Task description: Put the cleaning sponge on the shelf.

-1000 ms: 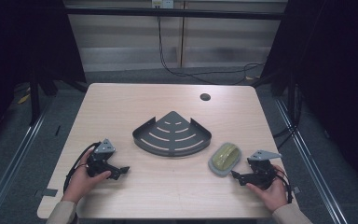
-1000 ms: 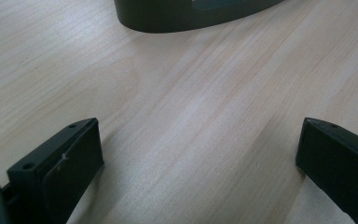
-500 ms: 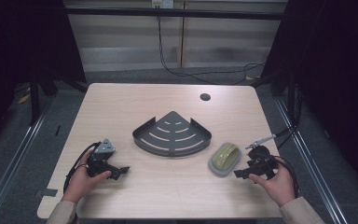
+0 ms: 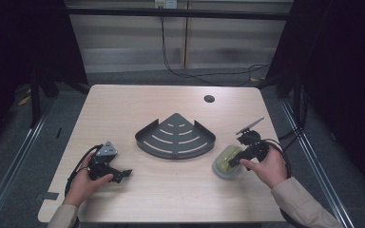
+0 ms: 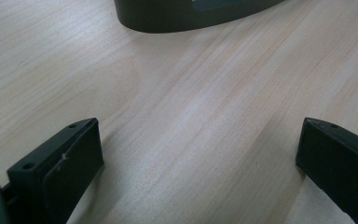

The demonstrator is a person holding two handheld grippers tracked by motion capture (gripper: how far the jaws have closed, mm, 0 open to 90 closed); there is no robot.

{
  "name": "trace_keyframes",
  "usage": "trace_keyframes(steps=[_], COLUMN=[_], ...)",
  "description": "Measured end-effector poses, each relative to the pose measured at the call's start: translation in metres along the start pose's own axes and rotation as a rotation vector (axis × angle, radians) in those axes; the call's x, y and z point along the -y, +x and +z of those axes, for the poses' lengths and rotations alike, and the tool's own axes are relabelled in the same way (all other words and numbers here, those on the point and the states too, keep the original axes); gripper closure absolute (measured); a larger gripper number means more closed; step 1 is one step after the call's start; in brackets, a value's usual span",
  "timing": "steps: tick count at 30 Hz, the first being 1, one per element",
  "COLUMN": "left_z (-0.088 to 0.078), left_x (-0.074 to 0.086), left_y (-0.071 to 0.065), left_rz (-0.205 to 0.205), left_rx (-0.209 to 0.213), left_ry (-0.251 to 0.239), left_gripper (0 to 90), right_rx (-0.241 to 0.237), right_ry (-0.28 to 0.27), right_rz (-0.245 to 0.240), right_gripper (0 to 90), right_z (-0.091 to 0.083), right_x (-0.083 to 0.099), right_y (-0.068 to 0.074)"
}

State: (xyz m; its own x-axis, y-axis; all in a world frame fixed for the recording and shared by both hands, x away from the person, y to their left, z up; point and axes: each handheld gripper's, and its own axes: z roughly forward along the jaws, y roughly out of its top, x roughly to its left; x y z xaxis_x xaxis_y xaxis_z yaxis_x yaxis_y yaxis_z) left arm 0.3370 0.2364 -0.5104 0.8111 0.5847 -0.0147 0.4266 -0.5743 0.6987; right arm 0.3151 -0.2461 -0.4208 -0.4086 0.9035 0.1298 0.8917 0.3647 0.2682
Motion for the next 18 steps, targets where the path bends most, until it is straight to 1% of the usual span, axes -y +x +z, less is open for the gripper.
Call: trace_keyframes(steps=[1,3,6,7,9,11,12,13,14,16,18], left_z=[0.000,0.000,0.000,0.000,0.000,0.000,0.000,0.000,0.000,0.000,0.000], left_x=[0.000,0.000,0.000,0.000,0.000,0.000,0.000,0.000,0.000,0.000,0.000], left_y=[0.000,0.000,0.000,0.000,0.000,0.000,0.000,0.000,0.000,0.000,0.000], left_rz=[0.000,0.000,0.000,0.000,0.000,0.000,0.000,0.000,0.000,-0.002,-0.001], left_rx=[0.000,0.000,0.000,0.000,0.000,0.000,0.000,0.000,0.000,0.002,0.002], left_ry=[0.000,0.001,0.001,0.001,0.001,0.001,0.001,0.001,0.001,0.001,0.001], left_gripper=[0.0,0.0,0.0,0.0,0.0,0.0,0.0,0.0,0.0,0.0,0.0], right_rx=[0.000,0.004,0.007,0.017,0.022,0.041,0.041,0.052,0.043,0.020,0.022], right_ry=[-0.001,0.009,0.008,0.014,0.017,0.028,0.028,0.033,0.039,0.037,0.045], right_rz=[-0.001,0.029,0.042,0.053,0.056,0.078,0.078,0.091,0.102,0.121,0.120], right_gripper=[24.5,24.3,24.1,23.7,23.6,23.4,23.4,23.0,21.1,22.0,22.1], right_z=[0.001,0.001,0.002,0.003,0.003,0.006,0.006,0.010,0.012,0.015,0.015], right_x=[-0.002,-0.009,-0.014,-0.018,-0.019,-0.025,-0.025,-0.028,-0.029,-0.031,-0.032], right_y=[0.000,0.001,0.000,0.000,0.000,0.000,0.000,-0.001,-0.002,-0.004,-0.004])
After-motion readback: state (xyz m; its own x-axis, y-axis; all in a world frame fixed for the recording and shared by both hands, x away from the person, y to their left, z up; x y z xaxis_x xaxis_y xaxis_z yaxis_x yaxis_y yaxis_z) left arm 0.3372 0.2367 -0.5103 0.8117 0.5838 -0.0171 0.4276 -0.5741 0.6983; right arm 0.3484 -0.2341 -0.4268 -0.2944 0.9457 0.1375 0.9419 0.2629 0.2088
